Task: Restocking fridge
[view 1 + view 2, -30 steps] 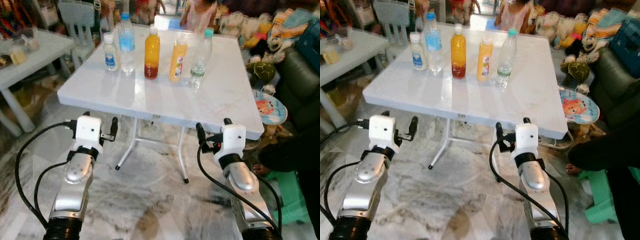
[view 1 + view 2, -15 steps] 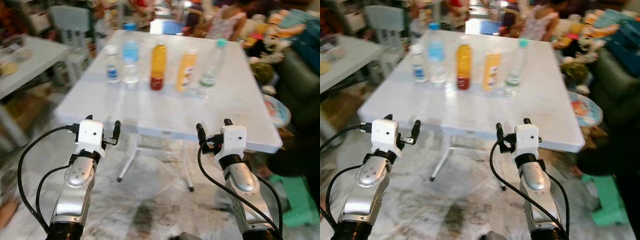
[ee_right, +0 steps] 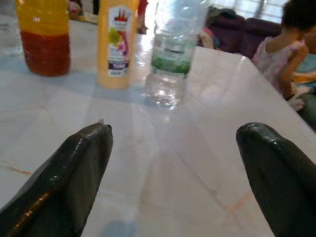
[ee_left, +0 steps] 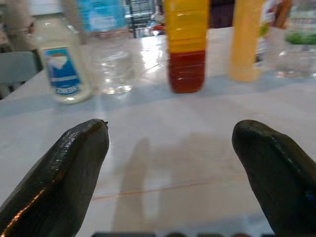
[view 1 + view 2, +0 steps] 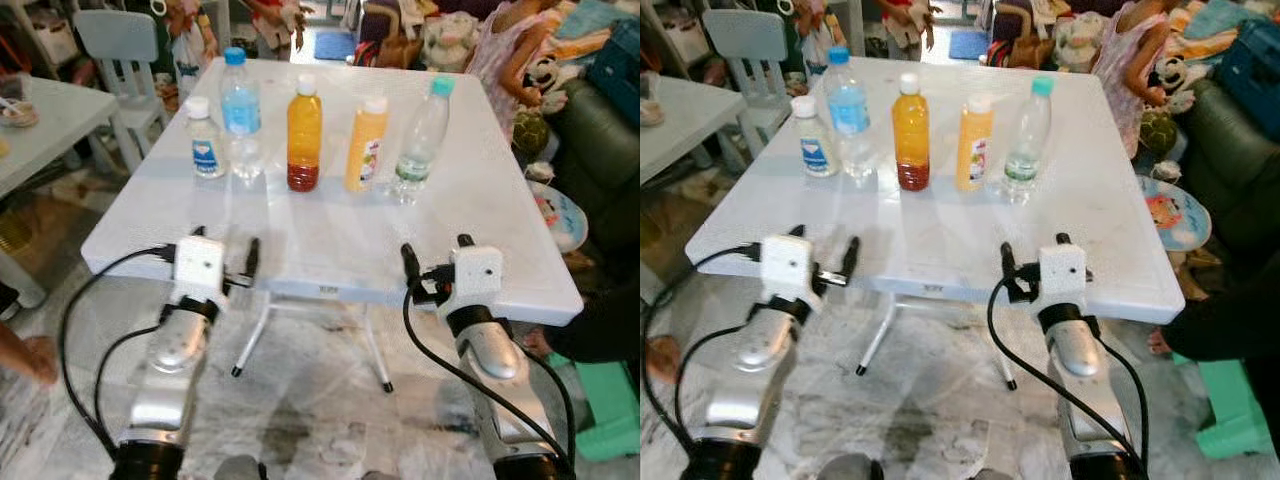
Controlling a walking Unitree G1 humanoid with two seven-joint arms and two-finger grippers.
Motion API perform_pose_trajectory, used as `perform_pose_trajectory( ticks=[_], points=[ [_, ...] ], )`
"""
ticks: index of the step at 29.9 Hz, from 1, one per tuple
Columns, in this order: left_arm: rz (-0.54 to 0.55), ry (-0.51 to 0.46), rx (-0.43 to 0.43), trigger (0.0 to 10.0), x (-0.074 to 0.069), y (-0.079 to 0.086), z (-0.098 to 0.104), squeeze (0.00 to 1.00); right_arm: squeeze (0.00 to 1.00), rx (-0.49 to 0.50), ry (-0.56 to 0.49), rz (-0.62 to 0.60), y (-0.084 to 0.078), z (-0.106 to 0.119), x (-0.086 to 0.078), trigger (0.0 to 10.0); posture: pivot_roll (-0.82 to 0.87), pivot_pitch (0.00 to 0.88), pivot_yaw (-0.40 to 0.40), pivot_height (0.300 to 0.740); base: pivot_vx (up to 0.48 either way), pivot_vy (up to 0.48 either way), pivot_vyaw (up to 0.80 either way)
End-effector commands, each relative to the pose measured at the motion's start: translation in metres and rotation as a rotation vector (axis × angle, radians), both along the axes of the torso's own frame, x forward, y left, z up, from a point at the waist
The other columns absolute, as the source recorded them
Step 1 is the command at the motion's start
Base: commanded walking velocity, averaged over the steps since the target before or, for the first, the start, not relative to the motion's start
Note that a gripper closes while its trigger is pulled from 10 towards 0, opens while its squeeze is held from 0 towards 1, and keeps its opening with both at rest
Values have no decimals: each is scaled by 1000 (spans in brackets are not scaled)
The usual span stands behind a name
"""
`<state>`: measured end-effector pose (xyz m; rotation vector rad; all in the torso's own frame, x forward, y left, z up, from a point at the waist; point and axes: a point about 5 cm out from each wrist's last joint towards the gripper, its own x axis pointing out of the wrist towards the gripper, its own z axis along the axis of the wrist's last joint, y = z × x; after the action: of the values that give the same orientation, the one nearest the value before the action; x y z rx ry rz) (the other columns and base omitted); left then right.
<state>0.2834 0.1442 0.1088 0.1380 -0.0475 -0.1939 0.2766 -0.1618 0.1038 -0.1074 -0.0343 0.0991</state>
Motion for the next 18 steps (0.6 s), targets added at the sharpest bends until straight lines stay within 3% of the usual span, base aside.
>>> perform_pose_trajectory(
  ticks=[1,6,12,18],
  points=[
    [5,-11,3,10000,0,3,3,0,0,1,0,-3,-1,1,1,10000,48,48,-55,740,0,0,0],
    [-6,-16,-2,10000,0,1,4,0,0,3,2,-1,0,2,2,10000,47,51,-53,740,0,0,-640],
    [-16,-16,-2,10000,-1,-2,4,0,0,6,-2,1,0,2,2,10000,46,52,-52,740,268,0,-535],
    [-19,-19,-6,10000,0,-3,5,0,0,-2,-5,11,1,2,2,10000,48,50,-52,740,303,0,0]
  ],
)
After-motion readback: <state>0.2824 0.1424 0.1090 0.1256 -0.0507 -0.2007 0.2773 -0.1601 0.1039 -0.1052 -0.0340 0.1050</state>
